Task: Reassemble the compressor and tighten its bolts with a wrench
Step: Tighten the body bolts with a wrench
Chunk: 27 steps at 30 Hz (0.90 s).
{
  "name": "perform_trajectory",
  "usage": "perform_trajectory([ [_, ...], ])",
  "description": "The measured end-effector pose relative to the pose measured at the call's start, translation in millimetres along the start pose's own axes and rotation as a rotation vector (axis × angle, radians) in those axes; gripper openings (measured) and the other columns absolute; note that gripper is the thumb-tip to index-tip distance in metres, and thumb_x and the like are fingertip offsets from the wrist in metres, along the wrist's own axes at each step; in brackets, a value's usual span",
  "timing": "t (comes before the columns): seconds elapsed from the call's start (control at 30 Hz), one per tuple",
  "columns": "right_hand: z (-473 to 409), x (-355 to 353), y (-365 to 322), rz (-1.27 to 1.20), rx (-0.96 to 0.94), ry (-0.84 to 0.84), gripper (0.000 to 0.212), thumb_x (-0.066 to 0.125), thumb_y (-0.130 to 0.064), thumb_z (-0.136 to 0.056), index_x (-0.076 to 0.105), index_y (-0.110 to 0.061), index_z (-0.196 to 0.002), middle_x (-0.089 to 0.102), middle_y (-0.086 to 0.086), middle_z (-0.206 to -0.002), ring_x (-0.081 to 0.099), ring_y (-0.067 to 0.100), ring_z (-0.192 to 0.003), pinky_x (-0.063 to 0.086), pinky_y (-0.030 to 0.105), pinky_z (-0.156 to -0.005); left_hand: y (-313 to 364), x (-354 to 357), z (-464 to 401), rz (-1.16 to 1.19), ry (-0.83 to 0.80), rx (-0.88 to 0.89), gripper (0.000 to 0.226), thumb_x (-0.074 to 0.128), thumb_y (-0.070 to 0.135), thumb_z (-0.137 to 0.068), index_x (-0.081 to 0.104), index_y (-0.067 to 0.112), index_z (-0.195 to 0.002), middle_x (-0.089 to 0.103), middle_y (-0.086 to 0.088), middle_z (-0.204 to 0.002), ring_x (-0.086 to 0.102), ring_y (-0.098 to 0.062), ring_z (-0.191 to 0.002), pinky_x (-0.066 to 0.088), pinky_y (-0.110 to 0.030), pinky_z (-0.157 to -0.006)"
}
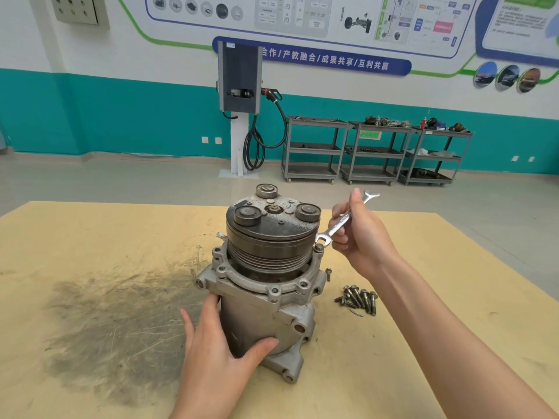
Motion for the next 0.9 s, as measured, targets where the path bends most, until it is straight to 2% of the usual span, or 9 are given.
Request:
perform_trajectory([
  [0.23,-10.8,14.8,3.7,0.073,0.079,-0.084,0.048,0.036,-0.043,-0.105,0.046,-0.015,-0.067,0.031,-0.003,-0.042,0.024,0.01,-0.039,0.022,0.02,-0.037,1.7,-1.0,1.4,0.013,0.011,0.005,0.131,0.06,0.08,-0.036,0.018,0.029,-0.149,0.023,0.028,-0.134,-0.019,-0.016,-0.145,0.006,-0.051,-0.12],
  [0.37,-8.4,19.7,10.1,-0.034,0.121,-0.143,0.047,0.036,-0.043,-0.104,0.042,-0.016,-0.066,0.03,-0.004,-0.041,0.022,0.009,-0.037,0.019,0.019,-0.036,1.8,-1.5,2.5,0.018,0.015,0.004,0.129,0.061,0.077,-0.038,0.019,0.028,-0.149,0.024,0.027,-0.135,-0.02,-0.015,-0.144,0.006,-0.05,-0.12],
  [0.47,2.4,10.3,10.7,-0.173,-0.008,-0.076,0.046,0.033,-0.04,-0.105,0.042,-0.015,-0.068,0.033,-0.003,-0.042,0.021,0.009,-0.038,0.015,0.023,-0.04,1.2,-1.2,2.3,0.017,0.012,-0.004,0.129,0.062,0.076,-0.038,0.019,0.027,-0.149,0.025,0.025,-0.134,-0.019,-0.017,-0.145,0.006,-0.05,-0.12],
  [0.57,22.2,-3.7,4.4,-0.224,-0.204,0.05,0.047,0.03,-0.036,-0.107,0.045,-0.016,-0.068,0.035,-0.002,-0.043,0.024,0.01,-0.038,0.019,0.022,-0.039,1.4,-0.5,2.2,0.012,0.007,-0.006,0.129,0.062,0.078,-0.038,0.02,0.028,-0.149,0.025,0.026,-0.135,-0.019,-0.017,-0.145,0.005,-0.05,-0.119],
  [0.67,52.1,-15.1,-5.1,-0.063,-0.416,0.165,0.05,0.032,-0.036,-0.106,0.056,-0.024,-0.064,0.044,-0.002,-0.047,0.035,0.011,-0.043,0.03,0.022,-0.042,0.4,-0.9,2.1,0.016,0.01,-0.006,0.129,0.062,0.078,-0.038,0.019,0.03,-0.149,0.024,0.028,-0.138,-0.019,-0.018,-0.145,0.006,-0.051,-0.119],
  [0.73,71.2,-15.7,-8.9,0.072,-0.517,0.15,0.037,0.037,-0.04,-0.101,0.053,-0.02,-0.075,0.05,-0.001,-0.051,0.043,0.011,-0.048,0.036,0.02,-0.046,0.0,-1.1,1.8,0.012,0.012,-0.005,0.129,0.062,0.078,-0.039,0.018,0.03,-0.15,0.023,0.028,-0.139,-0.018,-0.02,-0.146,0.006,-0.051,-0.119],
  [0.83,87.2,-13.1,-12.3,0.139,-0.586,0.073,0.033,0.041,-0.051,-0.096,0.054,-0.024,-0.081,0.058,0.001,-0.061,0.051,0.01,-0.056,0.042,0.018,-0.05,0.6,-1.2,2.0,0.01,0.008,-0.008,0.13,0.062,0.079,-0.039,0.017,0.03,-0.15,0.021,0.029,-0.138,-0.019,-0.019,-0.145,0.005,-0.051,-0.119],
  [0.9,86.7,-15.5,-18.2,0.126,-0.592,0.102,0.037,0.04,-0.055,-0.096,0.056,-0.028,-0.077,0.059,0.0,-0.062,0.051,0.01,-0.056,0.042,0.018,-0.049,1.7,-1.3,2.2,0.012,0.008,-0.006,0.13,0.062,0.079,-0.039,0.016,0.031,-0.15,0.02,0.03,-0.139,-0.02,-0.017,-0.144,0.005,-0.05,-0.119],
])
Point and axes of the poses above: each hand's wrist, its own z-axis away from the middle knuckle, its own x-axis out of the palm, y = z × x, the point moved 8 cm from there along -z, towards the middle knuckle
